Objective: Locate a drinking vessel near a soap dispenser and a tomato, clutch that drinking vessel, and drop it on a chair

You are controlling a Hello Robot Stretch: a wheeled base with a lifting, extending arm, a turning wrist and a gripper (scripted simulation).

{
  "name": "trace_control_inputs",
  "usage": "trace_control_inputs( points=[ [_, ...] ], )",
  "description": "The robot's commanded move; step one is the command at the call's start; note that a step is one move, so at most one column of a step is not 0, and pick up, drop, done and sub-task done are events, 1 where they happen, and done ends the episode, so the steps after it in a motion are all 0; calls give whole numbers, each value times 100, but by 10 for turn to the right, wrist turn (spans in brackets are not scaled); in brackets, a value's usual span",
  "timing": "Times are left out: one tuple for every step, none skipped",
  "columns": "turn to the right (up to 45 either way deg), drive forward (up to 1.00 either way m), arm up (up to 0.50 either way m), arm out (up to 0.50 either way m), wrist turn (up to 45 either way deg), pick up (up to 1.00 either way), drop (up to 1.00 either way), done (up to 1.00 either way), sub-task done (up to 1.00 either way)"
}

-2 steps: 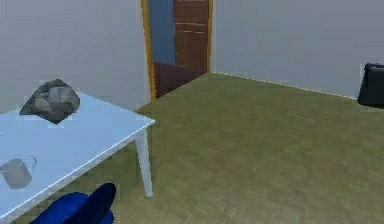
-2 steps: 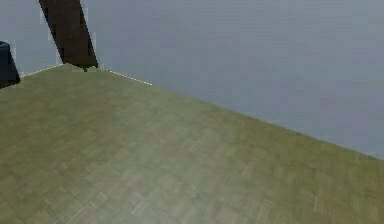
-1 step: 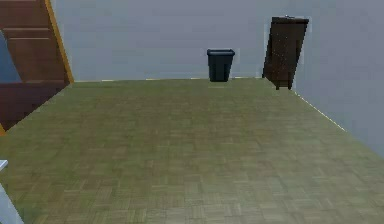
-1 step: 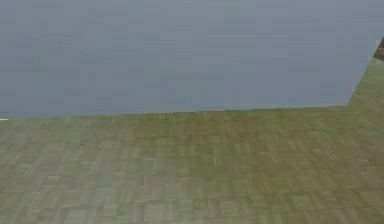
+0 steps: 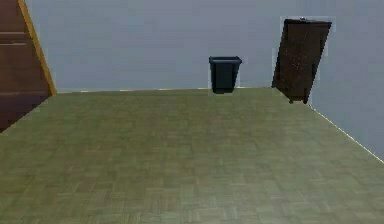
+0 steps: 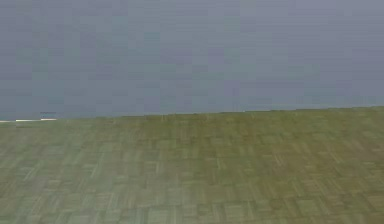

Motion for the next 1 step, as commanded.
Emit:
trace_control_inputs(
  points=[
    [-390,0,0,0,0,0,0,0,0]
  ],
)
